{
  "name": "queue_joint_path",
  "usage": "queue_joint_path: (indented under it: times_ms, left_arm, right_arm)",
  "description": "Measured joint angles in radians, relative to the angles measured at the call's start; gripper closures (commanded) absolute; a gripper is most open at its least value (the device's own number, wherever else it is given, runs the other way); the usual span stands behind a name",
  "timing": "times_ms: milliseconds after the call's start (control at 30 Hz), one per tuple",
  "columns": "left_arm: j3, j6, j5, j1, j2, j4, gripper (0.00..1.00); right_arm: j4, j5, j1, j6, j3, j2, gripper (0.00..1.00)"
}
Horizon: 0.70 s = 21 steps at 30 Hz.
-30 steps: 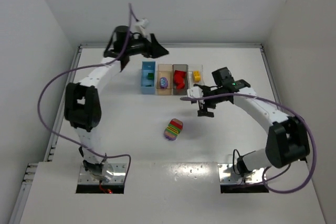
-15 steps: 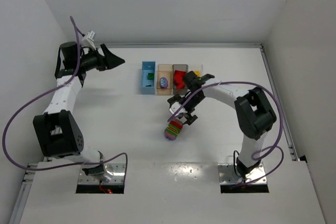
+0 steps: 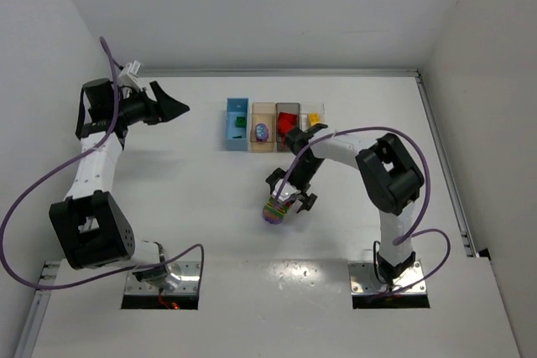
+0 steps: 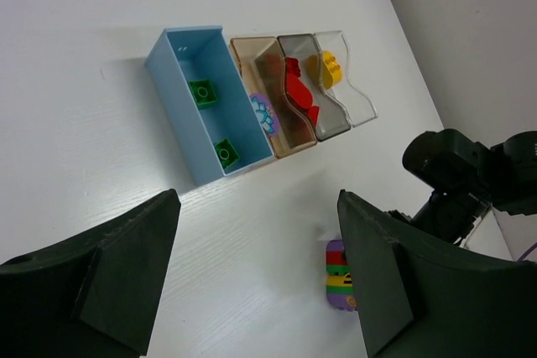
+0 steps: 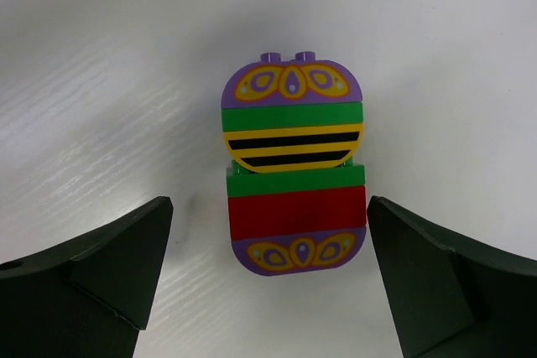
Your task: Sort the legos into containers by color
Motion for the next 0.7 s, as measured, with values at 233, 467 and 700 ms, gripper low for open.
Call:
queue_joint_path:
  times_ms: [233, 467, 700]
  left_arm:
    - [-0.026, 0.005, -0.004, 0.000, -0.003, -0.003, 0.18]
    - [-0.037, 0.005, -0.011, 0.000, -0.026, -0.007, 0.18]
    - [-0.047, 0.016, -0.029, -0.010, -0.036, -0.007, 0.18]
  right_arm:
    - [-0.001, 0.005, 0.014, -0.010, -0.002, 0.023, 0.04]
    - [-0.021, 0.008, 0.014, 0.011, 0.048, 0.098, 0.27]
    - [-0.014, 0.016, 0.013, 0.058, 0.089, 0.110, 0.75]
